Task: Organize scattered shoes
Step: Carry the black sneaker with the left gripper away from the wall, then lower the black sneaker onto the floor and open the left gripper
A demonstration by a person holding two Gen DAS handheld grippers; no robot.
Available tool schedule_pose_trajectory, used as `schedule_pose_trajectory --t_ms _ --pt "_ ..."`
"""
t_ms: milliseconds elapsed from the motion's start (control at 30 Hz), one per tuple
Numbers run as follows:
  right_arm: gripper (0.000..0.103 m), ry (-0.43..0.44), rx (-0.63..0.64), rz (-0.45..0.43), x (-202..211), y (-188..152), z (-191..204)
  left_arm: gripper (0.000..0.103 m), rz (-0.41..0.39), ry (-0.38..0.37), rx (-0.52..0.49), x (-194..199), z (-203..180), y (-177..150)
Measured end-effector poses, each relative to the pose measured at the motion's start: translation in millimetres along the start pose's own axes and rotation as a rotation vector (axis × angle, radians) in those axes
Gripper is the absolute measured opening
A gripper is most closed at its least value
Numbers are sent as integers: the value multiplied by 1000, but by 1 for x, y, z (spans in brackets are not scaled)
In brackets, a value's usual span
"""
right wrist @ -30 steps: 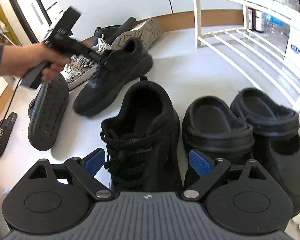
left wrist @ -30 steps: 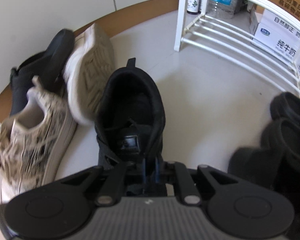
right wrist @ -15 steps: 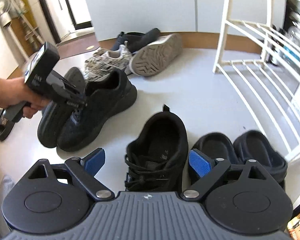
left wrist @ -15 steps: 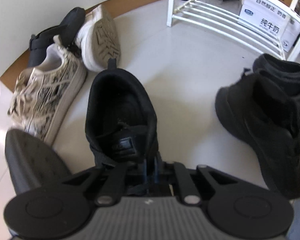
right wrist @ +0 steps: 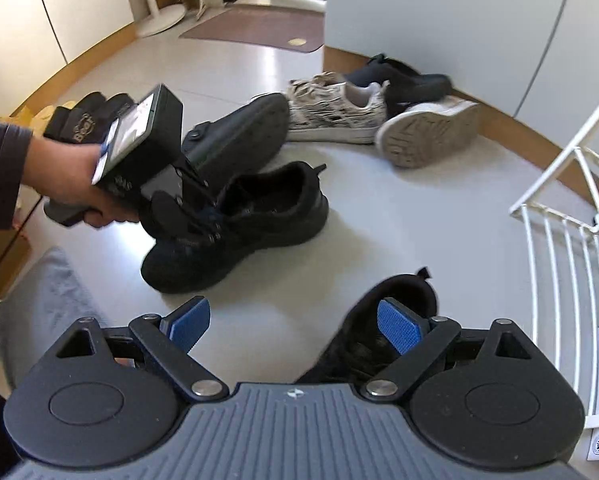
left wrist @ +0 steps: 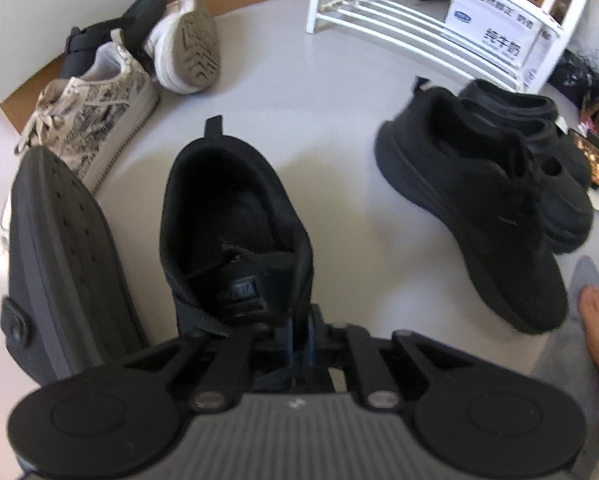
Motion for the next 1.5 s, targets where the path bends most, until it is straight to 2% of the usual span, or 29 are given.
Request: schedule_pose_trajectory --t_ms 33,100,167,267,367,433,533,667,733,833,1000,1167,1300,1367,1500 --pt "94 -2 0 5 0 2 2 27 7 -2 9 1 -1 -1" --pt "94 -7 -11 5 5 9 5 59 1 -13 35 11 -5 -2" --pt "94 -10 -21 3 11 14 9 71 -9 -10 52 31 -8 5" --pt "94 -13 -42 4 19 19 13 71 4 4 72 60 -11 18" --pt "94 0 -87 44 22 24 14 71 17 18 92 90 -15 32" --pt "94 18 -172 112 20 25 14 70 25 28 105 110 -18 41" --pt "94 35 -289 142 21 28 12 70 31 57 135 140 -29 51" --pt "94 33 -401 116 39 30 12 72 91 143 216 171 -45 55" --pt "94 49 -494 82 53 25 12 72 106 168 250 181 -50 56" --pt "94 64 -550 72 62 16 16 75 118 207 308 204 -67 56" --pt "94 -8 -640 0 78 -9 26 76 122 250 365 223 -78 48" --pt "94 -10 -725 -54 68 -28 34 76 86 207 455 224 -73 35" --pt "94 -32 -692 -93 46 -34 41 76 50 179 466 219 -66 19" --pt "94 -36 -680 -174 38 -39 46 76 36 174 463 216 -60 10" --pt "94 -45 -758 -194 5 -50 51 76 32 146 524 209 -41 0"
Point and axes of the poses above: each gripper's, at about its wrist camera, not at the fingertips, and x roughly against the way its jaws point, z to its left, y to its top, the point moved 4 cm from there along -x, roughly the way its jaws point, and after that the axes turned 4 degrees about -y, right-handed, at the moved point
